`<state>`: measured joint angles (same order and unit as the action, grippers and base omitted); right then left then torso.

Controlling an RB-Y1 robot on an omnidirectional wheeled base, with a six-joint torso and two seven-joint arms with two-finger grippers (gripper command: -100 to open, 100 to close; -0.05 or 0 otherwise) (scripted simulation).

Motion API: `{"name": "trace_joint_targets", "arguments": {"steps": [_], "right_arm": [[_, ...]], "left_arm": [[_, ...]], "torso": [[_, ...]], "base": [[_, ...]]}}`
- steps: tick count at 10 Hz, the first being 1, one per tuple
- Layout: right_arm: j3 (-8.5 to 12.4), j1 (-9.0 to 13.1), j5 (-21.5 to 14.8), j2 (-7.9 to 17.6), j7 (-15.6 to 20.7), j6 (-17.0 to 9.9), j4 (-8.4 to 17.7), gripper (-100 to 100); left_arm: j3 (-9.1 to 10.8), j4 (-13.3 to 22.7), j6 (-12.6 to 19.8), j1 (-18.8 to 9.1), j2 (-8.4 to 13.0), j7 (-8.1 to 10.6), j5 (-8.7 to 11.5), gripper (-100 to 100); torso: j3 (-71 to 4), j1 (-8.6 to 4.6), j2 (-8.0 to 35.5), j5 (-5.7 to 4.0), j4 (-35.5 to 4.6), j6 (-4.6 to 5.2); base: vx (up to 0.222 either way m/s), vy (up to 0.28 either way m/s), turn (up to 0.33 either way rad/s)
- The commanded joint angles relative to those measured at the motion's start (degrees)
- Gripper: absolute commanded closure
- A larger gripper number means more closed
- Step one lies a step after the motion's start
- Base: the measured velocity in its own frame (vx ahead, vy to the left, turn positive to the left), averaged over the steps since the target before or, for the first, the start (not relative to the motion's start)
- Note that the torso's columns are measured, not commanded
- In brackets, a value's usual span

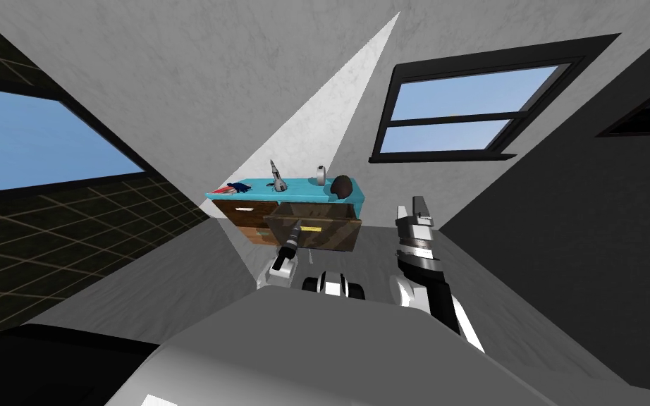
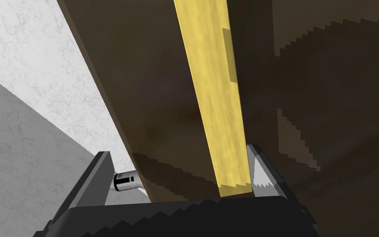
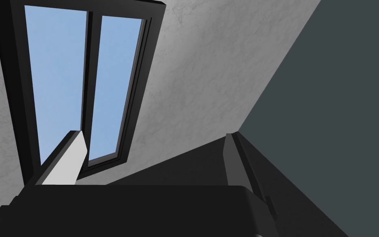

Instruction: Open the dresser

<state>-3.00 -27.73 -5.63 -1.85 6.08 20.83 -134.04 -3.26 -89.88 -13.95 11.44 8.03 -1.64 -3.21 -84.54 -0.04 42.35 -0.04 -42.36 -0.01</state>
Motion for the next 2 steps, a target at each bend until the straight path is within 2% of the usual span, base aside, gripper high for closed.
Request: {"name": "trace_joint_targets", "arguments": {"steps": [1,2], "right_arm": [[0.0,0.0,0.0,0.0,0.0,0.0,0.0,0],[0.0,0.0,0.0,0.0,0.0,0.0,0.0,0]], "left_arm": [[0.00,0.0,0.0,0.0,0.0,0.00,0.0,0],[0.00,0.0,0.0,0.0,0.0,0.00,0.0,0]], "torso": [[0.0,0.01,0.0,0.01,0.0,0.00],[0.0,0.02,0.0,0.02,0.0,0.00]], "base": [[0.000,0.000,0.000],[0.000,0.000,0.000]]}}
